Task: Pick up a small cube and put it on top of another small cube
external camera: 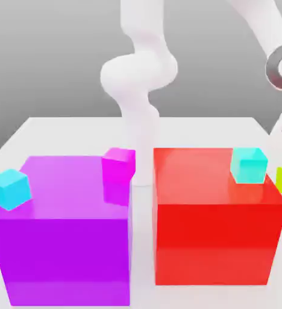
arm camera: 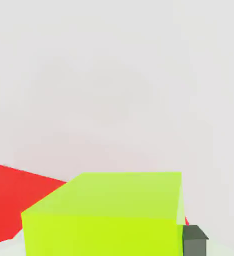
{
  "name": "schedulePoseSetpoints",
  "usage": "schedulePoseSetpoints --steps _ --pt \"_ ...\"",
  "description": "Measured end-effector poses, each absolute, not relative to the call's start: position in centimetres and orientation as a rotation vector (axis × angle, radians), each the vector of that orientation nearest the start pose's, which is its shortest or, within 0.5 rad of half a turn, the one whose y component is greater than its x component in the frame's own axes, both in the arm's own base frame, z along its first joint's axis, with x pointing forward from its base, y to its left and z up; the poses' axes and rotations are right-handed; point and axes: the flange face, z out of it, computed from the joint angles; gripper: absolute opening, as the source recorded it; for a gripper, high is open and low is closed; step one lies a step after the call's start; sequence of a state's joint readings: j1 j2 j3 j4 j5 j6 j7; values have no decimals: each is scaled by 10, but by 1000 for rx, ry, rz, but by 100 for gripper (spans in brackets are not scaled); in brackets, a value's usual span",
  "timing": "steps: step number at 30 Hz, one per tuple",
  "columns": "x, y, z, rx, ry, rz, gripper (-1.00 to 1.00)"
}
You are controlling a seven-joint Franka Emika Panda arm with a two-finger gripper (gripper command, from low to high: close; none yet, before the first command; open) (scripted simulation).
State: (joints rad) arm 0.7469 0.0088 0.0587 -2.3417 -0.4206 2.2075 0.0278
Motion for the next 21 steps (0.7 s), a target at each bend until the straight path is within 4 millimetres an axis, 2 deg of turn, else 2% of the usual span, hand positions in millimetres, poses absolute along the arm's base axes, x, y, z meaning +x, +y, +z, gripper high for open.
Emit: schedulePoseSetpoints --steps 3,5,6,8,9,15,21 --pt "389 325 361 -3123 -1752 -9 -100" --pt "420 298 389 -3220 -1700 1 -100" --pt "439 274 401 -3280 -1633 24 -100" --pt "475 208 415 -3339 -1479 112 -100" --pt "485 183 420 -3334 -1441 147 -100" --pt "507 65 435 -3205 -1347 247 -100" --pt "501 -49 448 -3069 -1280 227 -100"
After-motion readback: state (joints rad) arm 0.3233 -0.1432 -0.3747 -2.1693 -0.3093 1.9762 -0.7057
